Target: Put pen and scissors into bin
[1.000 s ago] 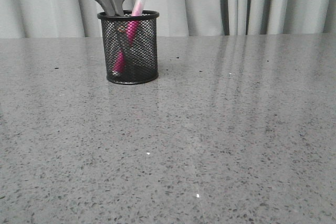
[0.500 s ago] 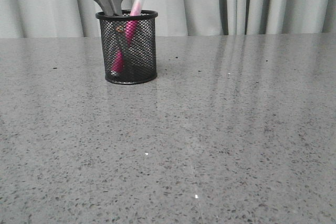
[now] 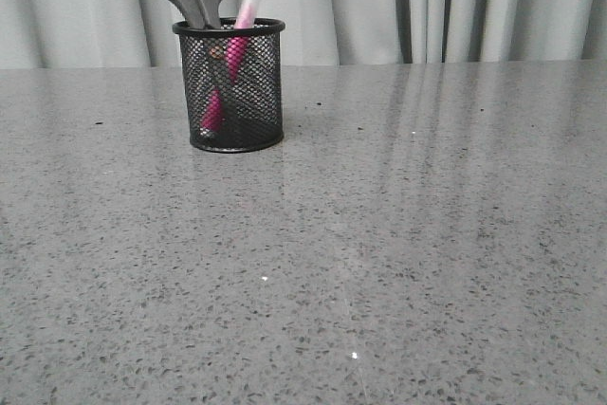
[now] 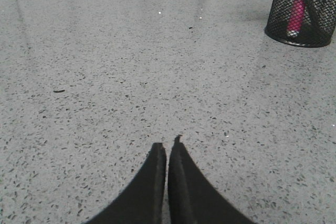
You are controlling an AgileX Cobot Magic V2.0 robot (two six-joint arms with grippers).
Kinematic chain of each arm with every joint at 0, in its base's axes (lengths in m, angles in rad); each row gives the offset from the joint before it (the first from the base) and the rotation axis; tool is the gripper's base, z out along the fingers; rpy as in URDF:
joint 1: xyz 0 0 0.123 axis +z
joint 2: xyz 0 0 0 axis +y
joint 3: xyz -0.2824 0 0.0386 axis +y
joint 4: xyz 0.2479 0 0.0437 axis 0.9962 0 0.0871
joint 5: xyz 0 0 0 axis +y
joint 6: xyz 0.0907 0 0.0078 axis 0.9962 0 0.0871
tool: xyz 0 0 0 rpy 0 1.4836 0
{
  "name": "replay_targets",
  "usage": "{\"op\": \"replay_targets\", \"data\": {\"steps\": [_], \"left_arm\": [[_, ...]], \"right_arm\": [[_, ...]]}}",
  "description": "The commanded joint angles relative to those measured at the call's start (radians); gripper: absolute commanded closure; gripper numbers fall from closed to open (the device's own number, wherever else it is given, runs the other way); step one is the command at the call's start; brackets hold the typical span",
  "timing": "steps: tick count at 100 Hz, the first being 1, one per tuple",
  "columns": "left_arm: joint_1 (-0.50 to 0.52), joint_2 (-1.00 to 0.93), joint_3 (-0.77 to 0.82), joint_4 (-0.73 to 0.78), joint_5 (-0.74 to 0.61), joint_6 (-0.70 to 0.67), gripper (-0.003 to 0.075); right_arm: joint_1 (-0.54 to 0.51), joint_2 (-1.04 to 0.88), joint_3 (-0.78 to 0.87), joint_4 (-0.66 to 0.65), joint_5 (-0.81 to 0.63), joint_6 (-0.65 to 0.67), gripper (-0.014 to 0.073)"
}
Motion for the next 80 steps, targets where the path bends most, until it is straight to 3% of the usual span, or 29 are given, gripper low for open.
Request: {"op": "replay_targets", "data": {"steps": [1, 12, 23, 31, 54, 65, 80], "left_arm": [[0.004, -0.032, 0.044, -0.012, -0.042, -0.013, 0.0739], [0.004, -0.032, 0.044, -0.012, -0.042, -0.013, 0.0739], [0.004, -0.032, 0.044, -0.012, -0.042, -0.013, 0.0739], [0.004, -0.032, 0.044, -0.012, -0.042, -0.013, 0.0739], [0.004, -0.032, 0.044, -0.012, -0.042, -0.013, 0.0739], [0.004, -0.032, 0.044, -0.012, -0.042, -0.013, 0.0739], [0.004, -0.032, 0.044, -0.012, -0.042, -0.013, 0.0739]], "right_arm": [[-0.002, -0.015, -0.019, -0.007, -0.077, 0.0, 0.0662], [-0.002, -0.015, -0.019, -0.007, -0.073, 0.0, 0.0662], [-0.002, -0.015, -0.019, -0.163, -0.05, 0.0, 0.0662], [-0.002, -0.015, -0.006, -0.173, -0.075, 0.0, 0.0662], [-0.01, -0.015, 0.232, -0.182, -0.284, 0.022, 0.0662], [-0.064, -0.015, 0.354, -0.156, -0.39, 0.102, 0.0662], [-0.19, -0.015, 0.469, -0.073, -0.464, 0.104, 0.0662]]}}
